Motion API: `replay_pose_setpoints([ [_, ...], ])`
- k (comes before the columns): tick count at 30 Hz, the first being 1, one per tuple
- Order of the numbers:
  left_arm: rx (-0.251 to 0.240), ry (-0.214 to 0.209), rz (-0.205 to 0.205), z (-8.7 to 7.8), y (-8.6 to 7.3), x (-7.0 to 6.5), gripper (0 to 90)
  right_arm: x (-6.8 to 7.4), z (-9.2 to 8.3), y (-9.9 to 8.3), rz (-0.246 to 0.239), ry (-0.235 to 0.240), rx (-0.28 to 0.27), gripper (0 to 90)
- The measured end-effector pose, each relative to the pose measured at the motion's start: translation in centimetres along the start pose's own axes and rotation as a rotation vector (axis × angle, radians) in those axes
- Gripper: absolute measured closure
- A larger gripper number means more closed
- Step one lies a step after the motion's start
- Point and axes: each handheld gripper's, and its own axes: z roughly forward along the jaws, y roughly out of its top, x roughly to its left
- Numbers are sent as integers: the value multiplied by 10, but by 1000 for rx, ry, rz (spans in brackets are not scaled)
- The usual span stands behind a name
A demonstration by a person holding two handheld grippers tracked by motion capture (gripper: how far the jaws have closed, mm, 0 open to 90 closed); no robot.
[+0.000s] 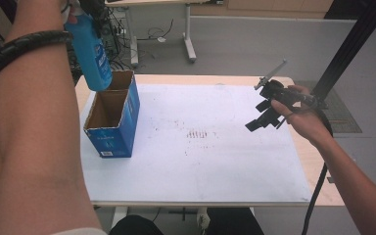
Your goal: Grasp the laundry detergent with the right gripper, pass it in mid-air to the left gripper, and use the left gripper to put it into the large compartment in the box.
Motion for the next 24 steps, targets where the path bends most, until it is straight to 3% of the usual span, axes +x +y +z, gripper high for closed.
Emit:
replay_pose_setpoints([
  [13, -5, -1, -2, 10, 4, 3, 371, -1, 2, 1, 6, -4, 9, 41],
  [24, 20, -20, -8, 38, 5, 14, 371, 0, 6, 4, -2, -8, 28, 42],
])
